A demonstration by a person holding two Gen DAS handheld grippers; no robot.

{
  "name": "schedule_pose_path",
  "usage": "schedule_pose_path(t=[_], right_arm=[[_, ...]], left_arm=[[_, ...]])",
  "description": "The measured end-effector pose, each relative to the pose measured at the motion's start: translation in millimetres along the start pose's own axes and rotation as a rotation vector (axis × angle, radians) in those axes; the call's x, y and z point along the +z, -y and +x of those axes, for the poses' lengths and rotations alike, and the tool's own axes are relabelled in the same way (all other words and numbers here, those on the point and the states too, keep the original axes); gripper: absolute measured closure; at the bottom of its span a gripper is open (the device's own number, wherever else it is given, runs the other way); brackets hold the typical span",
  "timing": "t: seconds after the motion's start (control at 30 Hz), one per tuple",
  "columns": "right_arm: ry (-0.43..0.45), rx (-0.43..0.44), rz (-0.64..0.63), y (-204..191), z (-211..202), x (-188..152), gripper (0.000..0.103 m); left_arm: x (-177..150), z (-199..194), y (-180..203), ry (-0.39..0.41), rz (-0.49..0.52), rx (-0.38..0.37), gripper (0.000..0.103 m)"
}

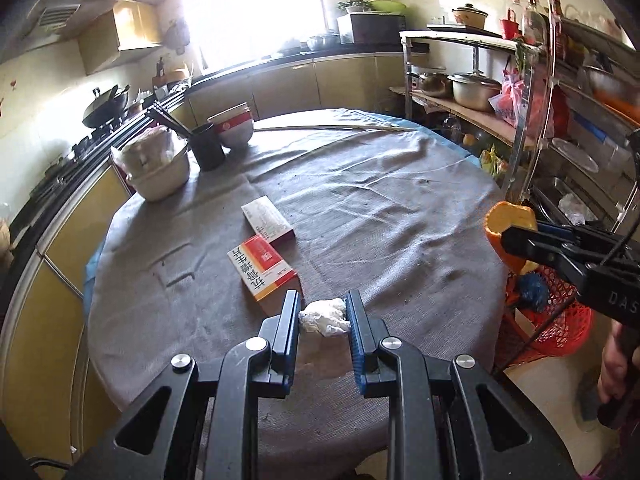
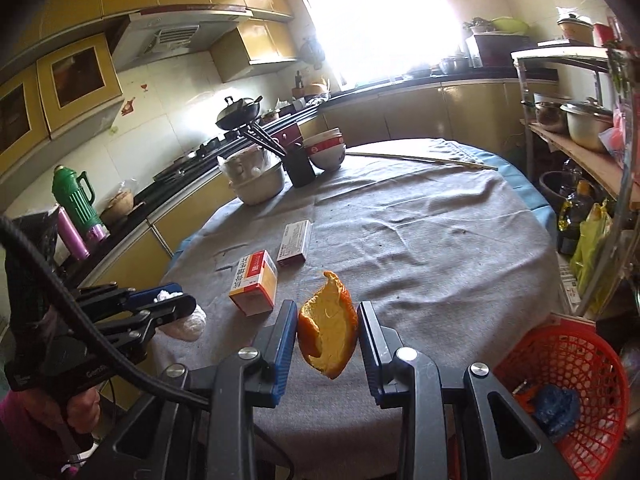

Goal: Collect trash
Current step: 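Carry the tissue and orange peel over to the red basket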

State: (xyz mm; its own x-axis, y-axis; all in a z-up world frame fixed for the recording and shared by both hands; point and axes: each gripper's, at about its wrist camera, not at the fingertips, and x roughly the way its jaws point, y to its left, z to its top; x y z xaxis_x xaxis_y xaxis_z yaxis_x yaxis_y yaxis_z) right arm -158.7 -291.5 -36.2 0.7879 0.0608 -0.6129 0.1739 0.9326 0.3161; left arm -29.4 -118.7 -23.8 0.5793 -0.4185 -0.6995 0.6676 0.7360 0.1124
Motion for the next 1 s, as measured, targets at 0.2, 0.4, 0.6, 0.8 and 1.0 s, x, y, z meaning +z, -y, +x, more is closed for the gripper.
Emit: schedule_pose_path(t=[0.2,0.4,0.6,0.8,1.0], right_arm=[[0.014,-0.007,0.027,12.6,-14.9,-9.9,0.07],[0.028,-0.018,0.053,25.6,-26.6,-16.4,0.07],[0.041,-0.029,0.07,35.4,-36.8,-21.8,0.07],[0.051,-0.035,0.095,44.6,-44.0,-24.9,0.07],[0.063,-0.052,0.121,55.8,-52.0,-29.0,0.07]], left_arm=[[5.4,1.6,12.3,-0.006,0.023,-0.001,0.079],[10.0,3.0,28.7,-0.007,0.061,0.008,0.079],[14.7,1.9,43.0,0.0,0.096,0.011,0.079],[17.9,2.7,52.9,0.001,0.119,0.011,0.079],[20.9,3.3,60.6,0.003,0.134,0.003,0.079]])
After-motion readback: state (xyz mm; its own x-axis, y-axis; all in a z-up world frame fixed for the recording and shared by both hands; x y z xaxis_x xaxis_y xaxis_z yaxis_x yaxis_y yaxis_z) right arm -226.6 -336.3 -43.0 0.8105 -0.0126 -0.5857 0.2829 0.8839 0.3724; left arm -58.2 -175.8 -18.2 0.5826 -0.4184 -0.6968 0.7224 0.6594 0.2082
